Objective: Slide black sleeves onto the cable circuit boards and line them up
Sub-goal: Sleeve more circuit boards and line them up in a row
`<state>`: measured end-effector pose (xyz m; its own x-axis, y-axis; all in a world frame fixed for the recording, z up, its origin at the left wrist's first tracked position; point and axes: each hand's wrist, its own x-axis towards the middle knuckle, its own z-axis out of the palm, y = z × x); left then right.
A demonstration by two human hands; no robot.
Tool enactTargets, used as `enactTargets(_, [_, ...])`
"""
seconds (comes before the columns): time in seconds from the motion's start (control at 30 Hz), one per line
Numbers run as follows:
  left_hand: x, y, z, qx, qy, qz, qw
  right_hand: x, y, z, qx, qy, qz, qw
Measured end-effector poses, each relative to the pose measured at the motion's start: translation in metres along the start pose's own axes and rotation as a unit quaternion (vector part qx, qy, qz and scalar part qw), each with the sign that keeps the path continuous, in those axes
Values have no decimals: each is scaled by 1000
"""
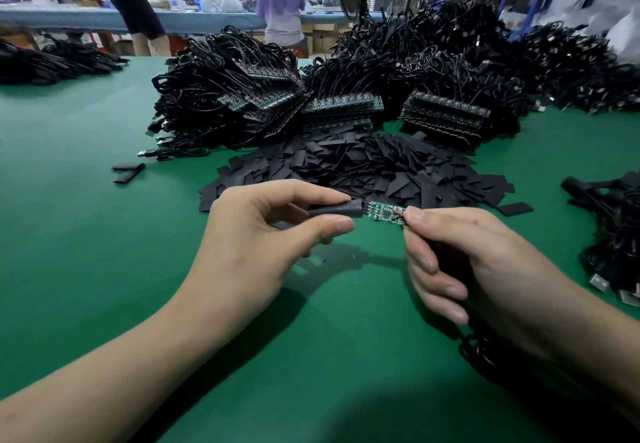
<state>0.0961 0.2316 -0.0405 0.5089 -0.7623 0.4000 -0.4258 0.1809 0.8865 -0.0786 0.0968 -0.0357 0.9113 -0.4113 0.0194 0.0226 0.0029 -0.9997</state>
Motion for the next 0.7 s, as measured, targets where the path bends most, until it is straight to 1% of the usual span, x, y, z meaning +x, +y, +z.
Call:
enactTargets(0.1, [0, 1, -1, 12, -4, 1, 1000, 0, 0, 0, 3, -12, 9, 1000])
enactTargets(0.2, [1, 0, -3, 26, -12, 5, 1000, 0, -2, 0, 1, -7, 25, 1000])
enactTargets(0.37, [2, 1, -5, 21, -36, 16, 999, -1, -2, -2, 3, -17, 32, 999])
enactTargets(0.63, [4, -5, -5, 24, -55, -21, 998, -1, 3, -4, -12, -48, 45, 998])
enactTargets(0.7, [5, -5, -7, 54, -63, 1, 997, 0, 3, -4, -11, -46, 48, 998])
